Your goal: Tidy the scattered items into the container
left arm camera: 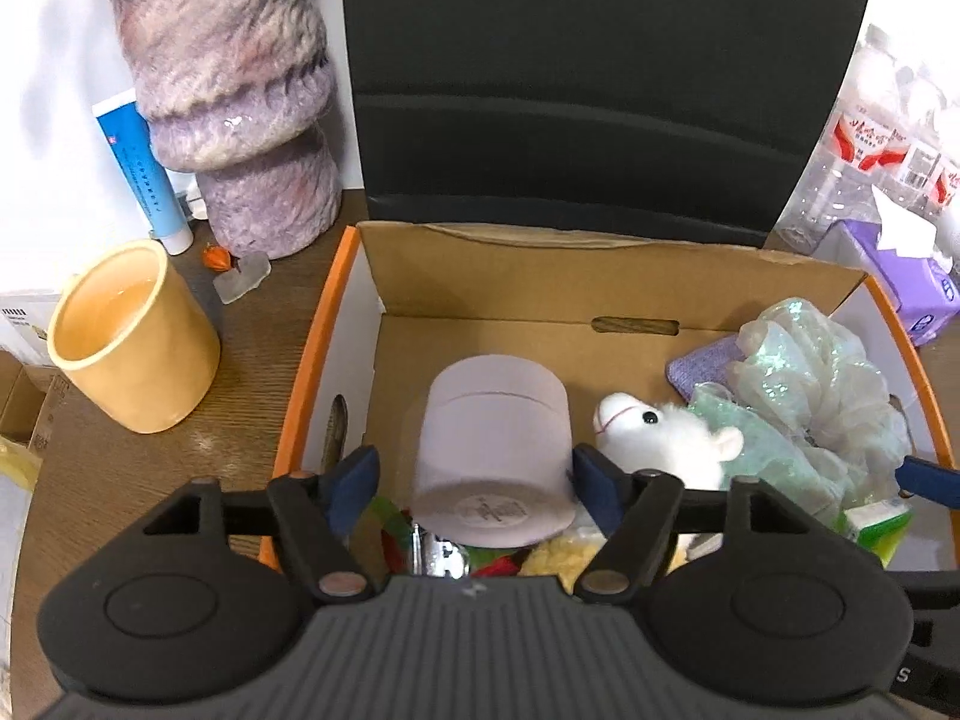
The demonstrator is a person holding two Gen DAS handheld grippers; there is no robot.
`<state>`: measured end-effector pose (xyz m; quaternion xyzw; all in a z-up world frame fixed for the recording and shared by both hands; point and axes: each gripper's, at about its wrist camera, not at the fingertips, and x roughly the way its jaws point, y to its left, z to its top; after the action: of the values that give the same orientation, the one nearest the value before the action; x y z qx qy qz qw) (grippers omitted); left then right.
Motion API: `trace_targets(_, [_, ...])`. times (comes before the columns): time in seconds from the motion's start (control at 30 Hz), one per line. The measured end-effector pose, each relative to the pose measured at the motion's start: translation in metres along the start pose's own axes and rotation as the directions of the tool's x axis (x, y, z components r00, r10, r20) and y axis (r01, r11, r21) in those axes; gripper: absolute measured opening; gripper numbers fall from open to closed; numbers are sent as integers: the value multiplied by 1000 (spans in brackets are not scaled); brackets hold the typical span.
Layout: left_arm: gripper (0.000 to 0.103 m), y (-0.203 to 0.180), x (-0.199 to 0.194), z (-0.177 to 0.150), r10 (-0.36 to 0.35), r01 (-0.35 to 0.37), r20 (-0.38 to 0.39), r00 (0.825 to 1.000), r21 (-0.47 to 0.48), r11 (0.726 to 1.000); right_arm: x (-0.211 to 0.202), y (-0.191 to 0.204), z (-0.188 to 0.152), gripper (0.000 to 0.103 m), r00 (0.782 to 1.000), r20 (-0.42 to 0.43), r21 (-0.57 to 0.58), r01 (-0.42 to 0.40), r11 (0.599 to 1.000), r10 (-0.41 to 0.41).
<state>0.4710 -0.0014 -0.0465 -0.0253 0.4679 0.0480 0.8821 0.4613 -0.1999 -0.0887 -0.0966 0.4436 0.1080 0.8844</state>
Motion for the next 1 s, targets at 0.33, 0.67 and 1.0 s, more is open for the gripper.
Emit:
trace_targets(0.33, [103,0,-35,-5,-13,14,61,998,-9,1000,-32,1,0,102,999,32,33,-31,999,30])
trace_targets(0.67, [103,0,-68,-16,-7,8,77,997,-9,1000,-67,8,-6,103,998,47,32,-38,999,36])
trace_targets(1.0, [103,2,-111,-31,-1,2,124,992,-13,1000,-109,17,-17,103,997,70,21,-44,999,43])
